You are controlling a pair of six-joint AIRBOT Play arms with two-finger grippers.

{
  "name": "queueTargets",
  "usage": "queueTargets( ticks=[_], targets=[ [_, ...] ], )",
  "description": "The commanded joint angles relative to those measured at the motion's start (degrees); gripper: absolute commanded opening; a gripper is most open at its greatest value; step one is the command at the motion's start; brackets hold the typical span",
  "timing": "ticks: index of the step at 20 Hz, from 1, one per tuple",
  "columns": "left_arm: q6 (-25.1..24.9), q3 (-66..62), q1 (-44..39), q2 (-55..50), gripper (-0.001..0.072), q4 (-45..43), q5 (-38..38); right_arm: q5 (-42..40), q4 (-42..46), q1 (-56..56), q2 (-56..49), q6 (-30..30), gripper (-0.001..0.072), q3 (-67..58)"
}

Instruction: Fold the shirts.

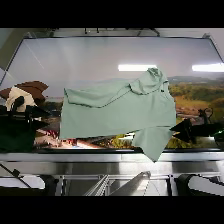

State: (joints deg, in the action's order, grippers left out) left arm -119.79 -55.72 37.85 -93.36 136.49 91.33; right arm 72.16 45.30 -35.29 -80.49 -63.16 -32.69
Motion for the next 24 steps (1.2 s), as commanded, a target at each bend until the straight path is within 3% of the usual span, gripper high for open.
queueTargets(
  ticks=[1, 4, 5, 10, 15, 17, 18, 19, 22, 24],
  targets=[
    [-0.1, 4.9, -0.5, 0.9, 0.0692, -2.1, -2.6, -8.9, -8.4, 2.9, -0.7, 4.9, 0.0458, 1.4],
    [-0.1, 7.0, -0.8, 0.9, 0.0692, -3.4, -5.1, -10.3, -10.3, 5.5, -0.7, 6.1, 0.0088, 1.4],
    [0.7, 7.0, -0.8, 0.9, 0.0692, -5.2, -5.8, -10.3, -10.7, 6.0, -0.6, 6.7, 0.0020, 1.4],
    [3.3, 6.9, -2.7, 0.9, 0.0692, -9.3, -6.6, -10.3, -11.0, 6.3, -0.5, 8.5, 0.0019, 1.4],
    [3.4, 6.9, -15.2, 0.9, 0.0691, -9.3, -8.1, -10.2, -13.8, 6.3, -0.5, 10.0, 0.0019, 1.4],
    [3.5, 6.9, -19.7, 0.9, 0.0613, -9.3, -8.7, -10.1, -15.3, 6.3, -0.5, 10.6, 0.0019, 1.4],
    [3.5, 6.9, -21.1, 0.9, 0.0612, -9.3, -8.6, -9.7, -16.2, 6.3, -0.5, 11.4, 0.0019, 1.4],
    [3.5, 6.9, -22.0, 0.9, 0.0546, -9.3, -8.3, -9.1, -17.2, 6.3, -0.5, 12.3, 0.0019, 1.4],
    [2.9, 6.9, -22.3, 0.9, 0.0017, -8.8, -7.6, -8.3, -17.7, 6.3, -0.5, 12.7, 0.0019, 1.4],
    [2.5, 6.8, -22.2, 0.9, 0.0019, -8.5, -5.8, -6.4, -17.7, 6.3, -0.5, 13.3, 0.0019, 1.4]
  ],
)
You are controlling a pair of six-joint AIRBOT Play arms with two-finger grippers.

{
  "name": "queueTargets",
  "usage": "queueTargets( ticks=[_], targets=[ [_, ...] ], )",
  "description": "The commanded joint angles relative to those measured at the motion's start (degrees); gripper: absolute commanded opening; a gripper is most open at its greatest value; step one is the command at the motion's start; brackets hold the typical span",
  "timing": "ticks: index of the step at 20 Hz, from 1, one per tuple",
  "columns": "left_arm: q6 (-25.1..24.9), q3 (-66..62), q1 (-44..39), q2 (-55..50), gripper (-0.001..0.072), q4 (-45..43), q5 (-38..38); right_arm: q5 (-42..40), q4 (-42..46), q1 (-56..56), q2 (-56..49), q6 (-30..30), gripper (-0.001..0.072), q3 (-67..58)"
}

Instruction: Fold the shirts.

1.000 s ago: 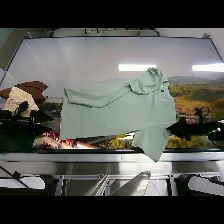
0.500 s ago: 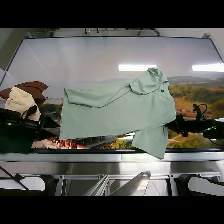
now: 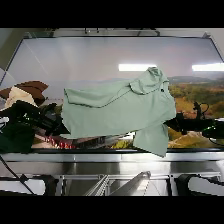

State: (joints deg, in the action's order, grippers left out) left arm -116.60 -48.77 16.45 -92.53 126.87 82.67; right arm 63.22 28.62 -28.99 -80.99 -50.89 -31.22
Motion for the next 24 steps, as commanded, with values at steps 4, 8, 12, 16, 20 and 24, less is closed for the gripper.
queueTargets(
  ticks=[4, 8, 12, 16, 20, 24],
  targets=[
    [-6.3, -3.6, 2.5, 1.4, 0.0018, 18.4, 14.8, 14.6, -7.7, -0.5, 4.1, 7.2, 0.0019, -0.1],
    [-8.4, -14.4, 5.7, 12.6, 0.0019, 33.0, 22.8, 29.0, -29.5, -5.5, 18.4, 11.8, 0.0019, -5.1],
    [-6.2, -33.5, 10.9, 24.8, 0.0020, 42.1, 22.7, 26.3, -47.5, -14.9, 35.1, 12.0, 0.0018, -20.4],
    [-6.3, -53.5, 20.2, 33.6, 0.0020, 45.0, 18.1, 17.7, -48.3, -23.2, 42.2, 11.9, 0.0018, -39.2],
    [-6.8, -65.2, 31.1, 36.6, 0.0020, 45.0, 14.1, 13.3, -49.2, -22.8, 41.6, 11.9, 0.0018, -50.2],
    [-5.7, -67.1, 26.5, 31.7, 0.0020, 44.8, 15.9, 11.4, -45.7, -22.8, 39.2, 10.9, 0.0018, -51.3]
  ],
)
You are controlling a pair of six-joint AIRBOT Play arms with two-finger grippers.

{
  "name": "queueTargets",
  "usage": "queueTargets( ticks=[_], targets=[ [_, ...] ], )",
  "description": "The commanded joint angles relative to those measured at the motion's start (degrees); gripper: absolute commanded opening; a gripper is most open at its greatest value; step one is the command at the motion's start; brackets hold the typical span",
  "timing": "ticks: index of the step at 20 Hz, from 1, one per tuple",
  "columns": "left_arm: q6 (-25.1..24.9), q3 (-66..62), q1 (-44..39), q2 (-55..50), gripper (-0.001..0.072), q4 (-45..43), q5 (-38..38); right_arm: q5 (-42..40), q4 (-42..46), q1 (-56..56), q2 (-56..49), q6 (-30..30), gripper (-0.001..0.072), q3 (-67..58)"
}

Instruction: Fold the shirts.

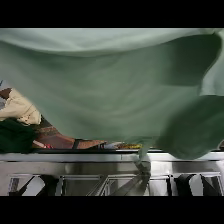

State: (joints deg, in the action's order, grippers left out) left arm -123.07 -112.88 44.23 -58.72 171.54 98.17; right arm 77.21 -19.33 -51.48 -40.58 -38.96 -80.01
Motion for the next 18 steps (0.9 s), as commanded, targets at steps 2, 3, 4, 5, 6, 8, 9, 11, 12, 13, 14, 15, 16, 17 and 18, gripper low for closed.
queueTargets(
  ticks=[2, 3, 4, 5, 6, 8, 9, 11, 12, 13, 14, 15, 16, 17, 18],
  targets=[
    [1.7, -2.8, -7.4, -6.6, 0.0020, -2.3, 3.0, -2.3, 8.3, 0.7, -4.0, -3.5, 0.0018, -2.5],
    [2.1, -1.7, -10.3, -8.7, 0.0020, -3.7, 4.2, -2.2, 11.4, 2.5, -6.0, -4.2, 0.0018, -2.5],
    [2.3, 0.4, -13.1, -10.4, 0.0020, -5.4, 5.4, -2.2, 14.7, 5.0, -8.0, -4.6, 0.0019, -2.5],
    [2.3, 3.0, -15.8, -12.3, 0.0020, -7.3, 6.8, -2.2, 18.1, 8.1, -10.3, -4.9, 0.0019, -2.4],
    [2.3, 5.7, -18.4, -14.1, 0.0020, -9.2, 7.0, -2.3, 21.9, 12.0, -13.1, -5.5, 0.0019, -2.4],
    [0.9, 11.3, -22.4, -18.3, 0.0020, -12.5, 6.5, -3.0, 29.0, 20.0, -19.6, -5.6, 0.0019, -2.3],
    [0.0, 13.8, -23.9, -20.9, 0.0020, -14.2, 5.2, -4.2, 32.7, 23.7, -23.4, -6.1, 0.0018, -2.3],
    [-1.9, 17.7, -25.6, -26.4, 0.0020, -17.3, 1.0, -7.8, 38.1, 30.2, -31.4, -6.1, 0.0018, -2.3],
    [-2.4, 18.8, -26.1, -29.5, 0.0020, -18.5, -1.3, -10.3, 39.5, 32.4, -35.3, -6.0, 0.0018, -2.3],
    [-2.7, 19.2, -26.2, -33.2, 0.0020, -19.3, -3.7, -13.2, 39.8, 34.3, -39.4, -5.7, 0.0018, -2.3],
    [-2.7, 18.7, -26.2, -37.0, 0.0020, -19.5, -5.4, -16.0, 39.7, 35.5, -43.1, -5.1, 0.0018, -2.3],
    [-2.7, 17.0, -26.2, -41.3, 0.0020, -19.5, -7.0, -19.0, 39.7, 36.4, -46.8, -4.5, 0.0018, -2.3],
    [-2.6, 14.7, -26.2, -45.4, 0.0020, -19.3, -7.6, -21.5, 39.6, 37.0, -49.9, -4.3, 0.0018, -2.4],
    [-2.1, 11.7, -26.2, -49.6, 0.0020, -18.8, -8.3, -24.1, 39.5, 37.4, -52.9, -4.3, 0.0018, -2.4],
    [-1.3, 8.7, -26.4, -53.3, 0.0020, -18.9, -8.7, -25.9, 38.5, 37.4, -55.4, -3.1, 0.0017, -2.4]
  ],
)
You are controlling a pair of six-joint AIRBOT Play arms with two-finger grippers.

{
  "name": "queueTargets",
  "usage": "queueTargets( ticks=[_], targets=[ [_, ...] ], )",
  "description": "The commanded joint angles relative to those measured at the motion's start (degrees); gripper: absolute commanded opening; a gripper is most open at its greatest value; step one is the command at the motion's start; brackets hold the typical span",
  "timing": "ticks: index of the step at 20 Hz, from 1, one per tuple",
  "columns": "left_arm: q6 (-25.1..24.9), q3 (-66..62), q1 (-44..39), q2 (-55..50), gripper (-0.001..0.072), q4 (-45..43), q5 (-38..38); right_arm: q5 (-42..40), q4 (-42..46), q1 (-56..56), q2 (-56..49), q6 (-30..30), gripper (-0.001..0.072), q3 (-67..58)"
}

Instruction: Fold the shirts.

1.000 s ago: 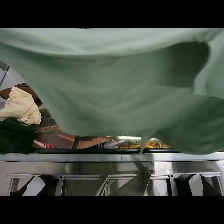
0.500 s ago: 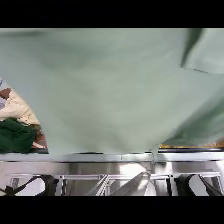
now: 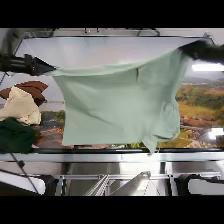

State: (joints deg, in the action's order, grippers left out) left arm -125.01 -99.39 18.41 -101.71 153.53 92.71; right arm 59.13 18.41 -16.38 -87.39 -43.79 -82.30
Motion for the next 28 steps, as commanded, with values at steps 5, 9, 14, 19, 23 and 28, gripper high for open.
queueTargets(
  ticks=[5, 9, 14, 19, 23, 28],
  targets=[
    [5.1, -18.9, -0.7, -22.7, 0.0020, -0.9, -4.6, -7.7, -11.4, 0.0, -16.3, 8.9, 0.0017, -0.5],
    [6.1, -15.0, -0.4, -23.8, 0.0020, -1.0, -2.4, 4.0, -6.8, -2.3, -19.1, 6.7, 0.0016, -0.1],
    [7.3, -5.7, 0.5, -23.8, 0.0014, -1.4, 3.3, 12.3, 8.0, -5.7, -19.1, -0.8, 0.0015, 2.5],
    [8.8, -0.1, -0.1, -23.8, 0.0013, -6.6, 1.9, 11.8, 11.8, -5.9, -19.5, -2.1, 0.0015, 5.4],
    [9.2, 1.4, -0.1, -23.8, 0.0011, -7.1, -0.1, 11.8, 15.5, -5.9, -20.6, -5.1, 0.0018, 6.1],
    [12.4, 1.3, 0.4, -23.8, 0.0611, -7.0, 5.2, 14.8, 15.7, -7.4, -19.8, -9.5, 0.0382, 5.9]
  ],
)
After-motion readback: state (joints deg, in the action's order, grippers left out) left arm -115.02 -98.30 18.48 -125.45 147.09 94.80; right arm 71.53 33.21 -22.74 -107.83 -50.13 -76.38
